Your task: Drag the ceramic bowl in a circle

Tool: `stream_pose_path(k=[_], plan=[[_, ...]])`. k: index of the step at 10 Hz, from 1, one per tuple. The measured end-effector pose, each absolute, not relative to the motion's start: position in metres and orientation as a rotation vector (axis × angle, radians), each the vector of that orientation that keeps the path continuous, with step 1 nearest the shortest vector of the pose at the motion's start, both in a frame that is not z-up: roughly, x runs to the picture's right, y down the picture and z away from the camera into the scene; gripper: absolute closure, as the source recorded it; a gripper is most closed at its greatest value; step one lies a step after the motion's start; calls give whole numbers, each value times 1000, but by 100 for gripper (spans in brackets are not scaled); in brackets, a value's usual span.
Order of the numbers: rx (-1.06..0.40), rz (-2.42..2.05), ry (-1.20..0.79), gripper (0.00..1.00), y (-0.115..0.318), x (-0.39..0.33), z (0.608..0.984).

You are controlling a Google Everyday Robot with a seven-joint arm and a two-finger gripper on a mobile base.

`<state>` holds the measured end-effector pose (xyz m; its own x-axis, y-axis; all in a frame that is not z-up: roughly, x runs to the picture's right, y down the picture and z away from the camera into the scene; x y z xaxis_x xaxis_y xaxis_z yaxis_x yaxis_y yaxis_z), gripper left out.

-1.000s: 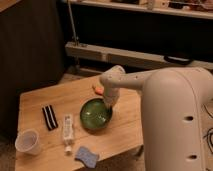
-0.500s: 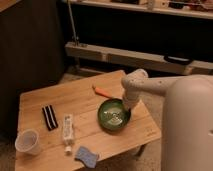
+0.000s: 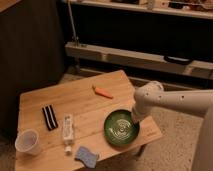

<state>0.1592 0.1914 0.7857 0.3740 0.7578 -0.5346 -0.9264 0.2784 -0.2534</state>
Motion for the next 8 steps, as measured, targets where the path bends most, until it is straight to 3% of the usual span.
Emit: stream_pose_path(k=[4, 8], plan=[[-648, 1040, 246, 100, 230, 75, 741], [-660, 978, 166, 100, 189, -23, 754]])
